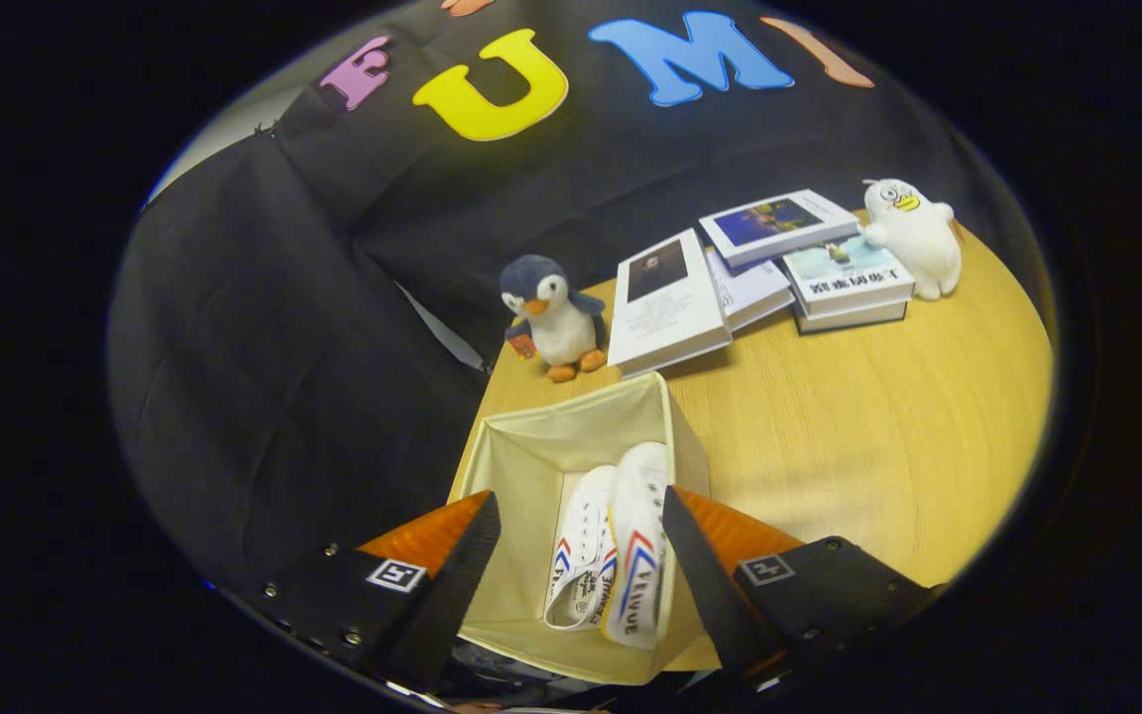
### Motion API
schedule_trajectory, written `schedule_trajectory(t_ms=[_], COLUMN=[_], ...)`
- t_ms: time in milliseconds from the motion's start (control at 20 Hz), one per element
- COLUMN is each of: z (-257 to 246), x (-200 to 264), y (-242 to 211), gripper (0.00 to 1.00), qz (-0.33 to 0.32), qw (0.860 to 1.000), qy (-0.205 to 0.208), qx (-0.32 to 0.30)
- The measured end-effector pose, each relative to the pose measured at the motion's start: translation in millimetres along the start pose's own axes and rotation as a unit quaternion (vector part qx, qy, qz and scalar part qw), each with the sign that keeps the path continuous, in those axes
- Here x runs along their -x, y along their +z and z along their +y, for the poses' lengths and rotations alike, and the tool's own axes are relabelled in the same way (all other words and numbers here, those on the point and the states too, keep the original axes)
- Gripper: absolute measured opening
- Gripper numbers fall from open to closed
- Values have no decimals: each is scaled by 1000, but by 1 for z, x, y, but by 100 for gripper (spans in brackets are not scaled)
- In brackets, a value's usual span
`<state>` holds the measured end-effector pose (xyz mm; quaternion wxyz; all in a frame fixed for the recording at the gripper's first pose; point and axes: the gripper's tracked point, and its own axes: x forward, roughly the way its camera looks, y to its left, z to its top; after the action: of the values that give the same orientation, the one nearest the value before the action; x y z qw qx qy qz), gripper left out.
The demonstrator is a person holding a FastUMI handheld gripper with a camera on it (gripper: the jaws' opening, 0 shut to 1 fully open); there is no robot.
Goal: Open the storage box then place both shoes into the box .Put the left shoe in first, then the right shoe, with the right side of both shoes facing outward in a uniform manner.
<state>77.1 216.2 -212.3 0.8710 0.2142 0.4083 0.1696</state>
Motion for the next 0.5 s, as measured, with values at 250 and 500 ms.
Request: schedule_trajectory(t_ms=[250, 500], z=[-6, -26], x=[63, 128], y=[73, 120], gripper=[98, 97], qz=[-118, -204], qw=[991, 970], qy=[-1, -36], qx=[67, 129])
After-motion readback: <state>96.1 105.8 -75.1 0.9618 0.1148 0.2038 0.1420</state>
